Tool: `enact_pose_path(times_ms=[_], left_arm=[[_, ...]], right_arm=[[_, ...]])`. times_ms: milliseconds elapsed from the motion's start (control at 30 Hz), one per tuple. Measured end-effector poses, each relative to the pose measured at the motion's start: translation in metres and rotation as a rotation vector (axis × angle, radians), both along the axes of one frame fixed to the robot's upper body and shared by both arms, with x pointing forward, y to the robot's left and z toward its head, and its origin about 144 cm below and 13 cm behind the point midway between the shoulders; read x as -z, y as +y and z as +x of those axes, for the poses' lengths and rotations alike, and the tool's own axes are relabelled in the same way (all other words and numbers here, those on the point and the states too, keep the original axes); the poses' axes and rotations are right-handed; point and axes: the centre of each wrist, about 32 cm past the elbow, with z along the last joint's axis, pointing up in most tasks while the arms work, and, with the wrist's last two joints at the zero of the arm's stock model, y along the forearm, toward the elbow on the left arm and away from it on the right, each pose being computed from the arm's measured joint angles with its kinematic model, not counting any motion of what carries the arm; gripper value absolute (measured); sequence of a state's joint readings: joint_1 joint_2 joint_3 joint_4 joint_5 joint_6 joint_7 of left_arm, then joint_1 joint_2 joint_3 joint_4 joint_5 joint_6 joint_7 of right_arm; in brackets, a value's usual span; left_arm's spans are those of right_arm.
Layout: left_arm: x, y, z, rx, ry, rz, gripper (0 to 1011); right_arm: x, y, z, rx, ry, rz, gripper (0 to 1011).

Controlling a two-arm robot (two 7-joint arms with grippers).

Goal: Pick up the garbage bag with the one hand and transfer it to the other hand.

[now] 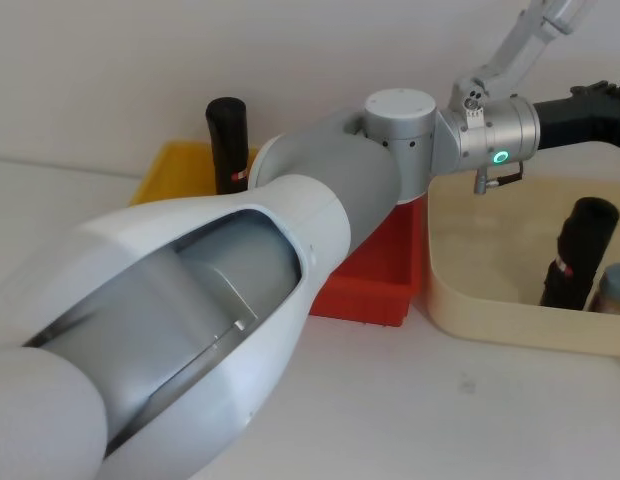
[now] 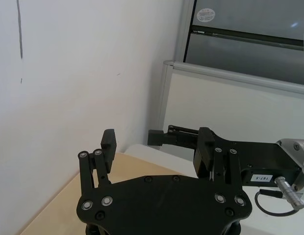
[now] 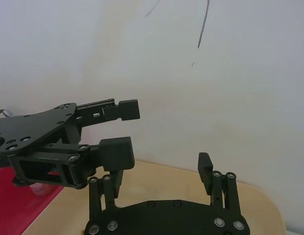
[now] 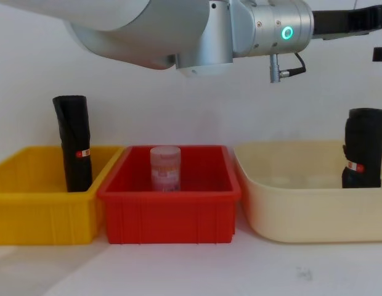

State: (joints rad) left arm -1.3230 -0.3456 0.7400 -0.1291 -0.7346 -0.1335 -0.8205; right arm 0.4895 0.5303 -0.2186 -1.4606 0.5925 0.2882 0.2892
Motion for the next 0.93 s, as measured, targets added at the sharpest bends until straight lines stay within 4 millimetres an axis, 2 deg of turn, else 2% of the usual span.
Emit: enact_pose_path(times_ms=[100,167,933], left_arm=[[0.0,0.0,0.0,0.0,0.0,0.0,1001],[0.0,0.0,0.0,0.0,0.0,0.0,1001],[0.0,0.0,0.0,0.0,0.0,0.0,1001]], right_arm=[[-0.0001,-0.0008,0.0,0.002,0.001,-0.001,993],[-0.0001,-0.001,-0.0001,0.003,0.001,-0.001,1001],[-0.0004,-0.003,-0.0002,0.008,0.002,-0.003,1002]])
